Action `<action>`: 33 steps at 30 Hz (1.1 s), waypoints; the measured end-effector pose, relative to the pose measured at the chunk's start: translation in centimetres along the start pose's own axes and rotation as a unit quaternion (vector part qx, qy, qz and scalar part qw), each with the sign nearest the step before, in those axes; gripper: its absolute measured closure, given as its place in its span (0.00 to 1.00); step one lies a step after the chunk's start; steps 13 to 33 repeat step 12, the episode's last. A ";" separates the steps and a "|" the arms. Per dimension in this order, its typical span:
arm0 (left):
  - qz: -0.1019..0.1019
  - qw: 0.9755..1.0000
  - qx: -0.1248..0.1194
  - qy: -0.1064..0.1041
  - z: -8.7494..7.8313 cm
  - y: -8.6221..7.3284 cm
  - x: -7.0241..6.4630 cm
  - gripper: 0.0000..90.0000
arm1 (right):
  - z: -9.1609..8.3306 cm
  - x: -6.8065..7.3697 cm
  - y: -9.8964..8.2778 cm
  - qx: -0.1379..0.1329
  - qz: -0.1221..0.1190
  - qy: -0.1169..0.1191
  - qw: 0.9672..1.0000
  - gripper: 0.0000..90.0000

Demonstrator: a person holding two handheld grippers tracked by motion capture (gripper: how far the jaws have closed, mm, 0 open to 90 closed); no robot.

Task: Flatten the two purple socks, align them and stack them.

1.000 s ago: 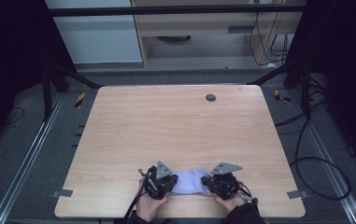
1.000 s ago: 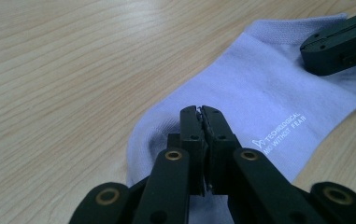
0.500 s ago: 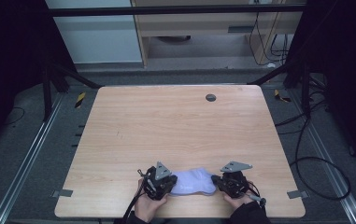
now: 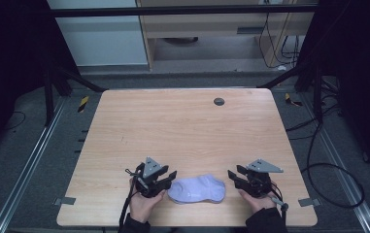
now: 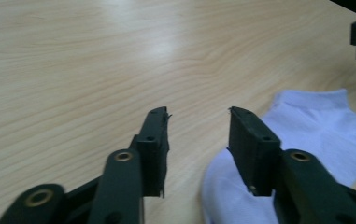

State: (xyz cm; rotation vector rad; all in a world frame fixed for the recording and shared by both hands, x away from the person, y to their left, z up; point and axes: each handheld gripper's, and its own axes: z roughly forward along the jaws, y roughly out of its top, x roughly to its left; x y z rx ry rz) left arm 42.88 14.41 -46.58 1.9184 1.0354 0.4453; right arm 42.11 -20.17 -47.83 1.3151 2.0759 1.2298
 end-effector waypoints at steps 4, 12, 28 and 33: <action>-0.014 1.000 -0.019 0.015 -0.5 0.1 1.6 0.47 | -0.2 -1.7 -0.1 -0.004 0.016 -0.028 0.999 0.48; -0.034 0.998 -0.029 0.048 -1.5 -0.4 4.6 0.36 | -0.5 -4.1 -0.6 0.001 0.040 -0.056 0.998 0.31; -0.034 0.998 -0.029 0.048 -1.5 -0.4 4.6 0.36 | -0.5 -4.1 -0.6 0.001 0.040 -0.056 0.998 0.31; -0.034 0.998 -0.029 0.048 -1.5 -0.4 4.6 0.36 | -0.5 -4.1 -0.6 0.001 0.040 -0.056 0.998 0.31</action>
